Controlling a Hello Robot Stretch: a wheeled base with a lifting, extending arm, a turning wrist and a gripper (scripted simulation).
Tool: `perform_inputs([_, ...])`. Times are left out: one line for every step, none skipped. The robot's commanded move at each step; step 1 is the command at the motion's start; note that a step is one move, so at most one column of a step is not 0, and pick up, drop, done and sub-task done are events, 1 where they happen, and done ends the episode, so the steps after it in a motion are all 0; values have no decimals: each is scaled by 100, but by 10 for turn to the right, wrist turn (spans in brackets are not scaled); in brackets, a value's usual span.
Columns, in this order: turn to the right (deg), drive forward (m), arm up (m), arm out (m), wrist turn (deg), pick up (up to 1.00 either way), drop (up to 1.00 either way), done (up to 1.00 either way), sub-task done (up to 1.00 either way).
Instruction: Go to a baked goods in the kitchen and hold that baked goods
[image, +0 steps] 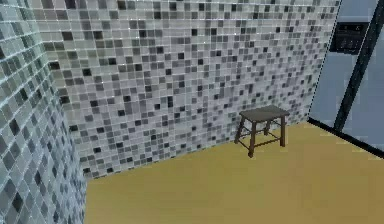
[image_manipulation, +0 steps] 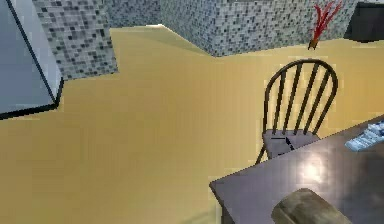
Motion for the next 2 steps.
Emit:
perform_inputs([210,0,0,0,0,0,0,0,0])
perform_inputs([0,40,0,0,0,0,0,0,0])
